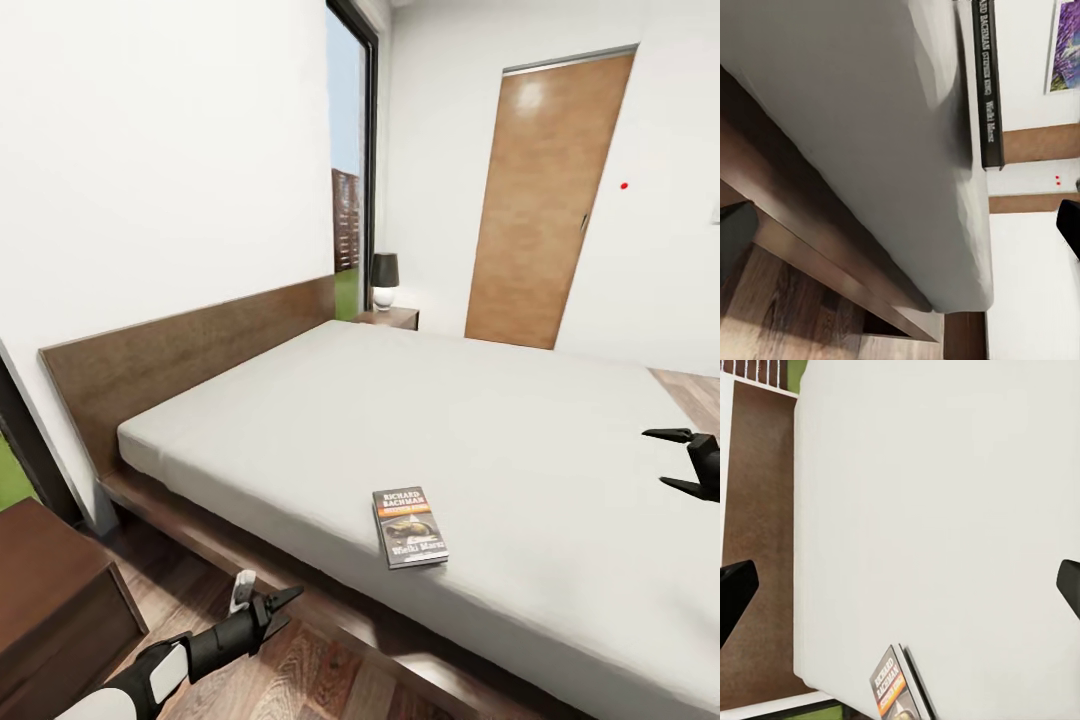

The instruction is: In the bedroom, move the book from the bed onto either nightstand, and place the two sandals side by side next to the bed.

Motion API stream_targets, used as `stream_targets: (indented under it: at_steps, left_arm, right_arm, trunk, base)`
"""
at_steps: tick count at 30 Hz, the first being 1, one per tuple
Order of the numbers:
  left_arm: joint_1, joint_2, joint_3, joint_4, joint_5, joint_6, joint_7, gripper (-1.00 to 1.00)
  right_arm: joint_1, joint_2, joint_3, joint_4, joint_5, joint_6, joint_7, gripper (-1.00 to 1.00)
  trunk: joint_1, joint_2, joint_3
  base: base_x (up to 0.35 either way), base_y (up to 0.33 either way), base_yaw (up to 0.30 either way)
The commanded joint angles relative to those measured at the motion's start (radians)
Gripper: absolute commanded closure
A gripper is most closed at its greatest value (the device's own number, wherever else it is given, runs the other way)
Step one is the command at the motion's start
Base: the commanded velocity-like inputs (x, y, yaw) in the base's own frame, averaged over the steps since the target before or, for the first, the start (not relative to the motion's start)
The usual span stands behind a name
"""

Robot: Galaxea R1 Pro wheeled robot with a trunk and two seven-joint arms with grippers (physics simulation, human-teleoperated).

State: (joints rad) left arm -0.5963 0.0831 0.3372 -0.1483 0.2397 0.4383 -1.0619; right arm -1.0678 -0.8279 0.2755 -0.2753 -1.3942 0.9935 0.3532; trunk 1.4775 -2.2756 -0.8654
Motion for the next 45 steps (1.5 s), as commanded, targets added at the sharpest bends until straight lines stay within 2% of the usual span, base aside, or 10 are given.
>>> stream_targets:
  at_steps: [1,8,15,22,31,45]
  left_arm:
    - [0.0,0.0,-0.001,0.0,0.007,0.009,-0.002,-1.0]
    - [0.0,-0.015,0.003,0.0,0.007,0.01,-0.006,-1.0]
    - [0.0,-0.034,0.002,-0.001,0.005,0.01,-0.059,-1.0]
    - [0.0,-0.033,-0.002,-0.002,0.001,0.011,-0.132,-1.0]
    - [-0.001,-0.027,-0.005,-0.001,-0.001,0.012,-0.174,-1.0]
    - [0.0,-0.037,-0.006,0.008,-0.001,0.008,-0.198,-1.0]
  right_arm:
    - [-0.001,-0.001,0.005,0.001,0.006,0.001,0.01,-1.0]
    - [-0.001,0.0,0.004,0.001,0.006,0.001,0.01,-1.0]
    - [-0.001,-0.002,0.002,0.001,0.005,0.001,0.01,-1.0]
    - [-0.001,-0.002,0.003,0.0,0.005,0.002,0.01,-1.0]
    - [-0.001,-0.002,0.0,-0.004,0.004,0.019,0.01,-1.0]
    - [-0.001,-0.002,-0.002,-0.007,0.003,0.035,0.01,-1.0]
  trunk:
    - [0.0,0.0,-0.001]
    - [0.0,0.0,-0.001]
    - [0.0,0.0,-0.001]
    - [0.0,0.0,-0.001]
    - [0.0,0.0,-0.001]
    - [0.0,0.0,-0.001]
  base:
    - [0.0,0.0,-0.002]
    - [0.0,0.0,-0.001]
    - [0.0,0.0,0.0]
    - [0.0,0.0,0.0]
    - [0.0,0.0,0.0]
    - [0.0,0.0,0.0]
